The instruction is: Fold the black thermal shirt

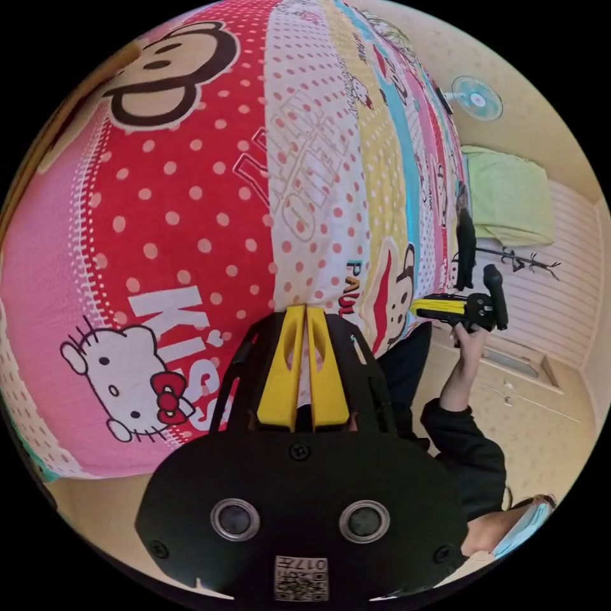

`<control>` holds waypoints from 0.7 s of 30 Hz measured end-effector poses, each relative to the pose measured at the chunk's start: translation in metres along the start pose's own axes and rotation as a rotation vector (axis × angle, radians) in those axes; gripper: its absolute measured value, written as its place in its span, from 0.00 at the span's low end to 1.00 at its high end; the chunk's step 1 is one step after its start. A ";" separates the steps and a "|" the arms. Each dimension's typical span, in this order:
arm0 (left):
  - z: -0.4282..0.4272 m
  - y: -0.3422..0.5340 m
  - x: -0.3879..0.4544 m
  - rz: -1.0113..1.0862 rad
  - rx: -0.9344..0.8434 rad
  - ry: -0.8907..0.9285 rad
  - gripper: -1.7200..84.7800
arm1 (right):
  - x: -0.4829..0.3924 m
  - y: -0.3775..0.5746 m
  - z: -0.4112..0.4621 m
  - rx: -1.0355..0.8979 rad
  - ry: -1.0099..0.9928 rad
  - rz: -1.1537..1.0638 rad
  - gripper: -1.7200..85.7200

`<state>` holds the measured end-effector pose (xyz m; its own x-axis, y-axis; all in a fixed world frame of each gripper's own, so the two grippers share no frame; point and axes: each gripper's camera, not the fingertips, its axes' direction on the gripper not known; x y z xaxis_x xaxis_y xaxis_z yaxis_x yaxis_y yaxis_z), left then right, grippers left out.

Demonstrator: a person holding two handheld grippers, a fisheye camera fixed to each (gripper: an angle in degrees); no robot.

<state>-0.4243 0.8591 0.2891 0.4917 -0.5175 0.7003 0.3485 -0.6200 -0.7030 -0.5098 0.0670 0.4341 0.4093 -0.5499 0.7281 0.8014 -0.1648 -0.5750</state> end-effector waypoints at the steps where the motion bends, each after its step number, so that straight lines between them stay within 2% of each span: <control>1: -0.004 -0.004 0.003 -0.014 0.006 0.043 0.01 | 0.007 -0.001 0.001 0.000 -0.040 0.014 0.02; 3: -0.009 -0.009 0.016 -0.023 0.016 0.045 0.01 | 0.031 -0.007 0.009 -0.014 -0.172 0.070 0.02; 4: -0.012 -0.013 0.030 -0.031 0.023 0.011 0.01 | 0.033 -0.008 0.011 -0.019 -0.176 0.065 0.03; 6: -0.016 -0.022 0.062 -0.036 0.026 -0.101 0.01 | 0.029 -0.014 0.018 -0.047 -0.108 -0.008 0.03; 8: -0.016 -0.036 0.112 -0.049 0.016 -0.290 0.01 | 0.031 -0.014 0.025 -0.051 -0.082 -0.001 0.03; 11: -0.014 -0.060 0.161 -0.116 -0.024 -0.452 0.01 | 0.052 -0.004 0.039 -0.008 -0.141 0.049 0.03; 13: -0.010 -0.077 0.189 -0.095 -0.080 -0.544 0.01 | 0.069 0.009 0.049 0.046 -0.207 -0.004 0.03; 16: -0.009 -0.103 0.223 -0.092 -0.147 -0.617 0.01 | 0.119 0.040 0.071 0.189 -0.457 -0.128 0.02; 18: -0.008 -0.119 0.241 -0.087 -0.187 -0.645 0.01 | 0.174 0.063 0.094 0.209 -0.767 -0.203 0.03; 19: -0.007 -0.130 0.252 -0.087 -0.210 -0.665 0.01 | 0.190 0.073 0.097 0.248 -0.840 -0.215 0.03; 21: -0.005 -0.144 0.271 -0.096 -0.229 -0.709 0.01 | 0.254 0.129 0.100 0.455 -0.956 -0.205 0.02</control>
<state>-0.3448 0.8051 0.5807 0.8906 0.0008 0.4547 0.2791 -0.7905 -0.5452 -0.2593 -0.0119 0.5820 0.2618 0.3537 0.8980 0.8997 0.2474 -0.3597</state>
